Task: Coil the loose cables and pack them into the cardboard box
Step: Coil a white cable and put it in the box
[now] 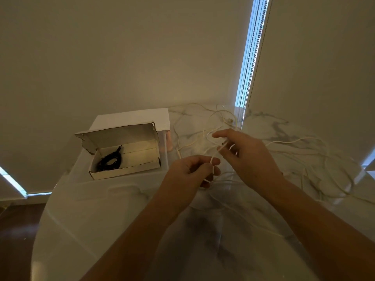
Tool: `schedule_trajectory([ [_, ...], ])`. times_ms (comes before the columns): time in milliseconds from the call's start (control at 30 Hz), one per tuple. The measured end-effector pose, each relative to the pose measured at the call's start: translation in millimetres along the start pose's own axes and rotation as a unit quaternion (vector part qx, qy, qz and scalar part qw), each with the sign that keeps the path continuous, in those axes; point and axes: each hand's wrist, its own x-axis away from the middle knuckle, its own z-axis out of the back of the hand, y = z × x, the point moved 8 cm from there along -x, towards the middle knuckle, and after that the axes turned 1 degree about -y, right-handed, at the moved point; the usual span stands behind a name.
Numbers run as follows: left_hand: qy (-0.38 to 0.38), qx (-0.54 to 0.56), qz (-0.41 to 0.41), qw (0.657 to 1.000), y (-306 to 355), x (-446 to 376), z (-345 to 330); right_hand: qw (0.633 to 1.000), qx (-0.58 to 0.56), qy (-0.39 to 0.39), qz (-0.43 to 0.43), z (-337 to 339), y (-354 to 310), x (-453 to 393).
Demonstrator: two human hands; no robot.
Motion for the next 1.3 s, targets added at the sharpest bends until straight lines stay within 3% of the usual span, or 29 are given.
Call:
schedule_trajectory([
  [233, -0.076, 0.049, 0.084, 0.992, -9.2, 3.2, -18.6, 0.990, 0.081, -0.015, 0.113, 4.0, -6.6, -4.9],
  [433, -0.114, 0.111, 0.102, 0.982, -6.5, 5.0, -27.2, 0.988, 0.086, -0.069, 0.107, -6.1, -1.4, -5.1],
  [500, -0.111, 0.123, 0.078, 0.983, 0.2, 7.4, -25.7, 0.989, 0.078, -0.075, 0.103, -7.1, -2.6, -4.5],
  [633, -0.104, 0.248, 0.059, 0.961, 11.8, 9.3, -19.3, 0.991, 0.063, -0.082, 0.086, -10.1, -3.5, -2.5],
  [900, -0.054, 0.477, 0.055, 0.875, 17.4, 1.9, 2.3, 0.989, 0.091, -0.029, 0.109, -4.7, -11.4, -1.7],
  [1133, -0.024, 0.538, 0.056, 0.840, 11.6, -1.5, 12.9, 0.989, 0.042, -0.111, 0.084, -10.9, -25.2, 6.9],
  [1300, -0.026, 0.515, 0.033, 0.856, 8.7, -4.5, 18.1, 0.989, 0.011, -0.136, 0.054, -12.0, -29.1, 9.6],
])
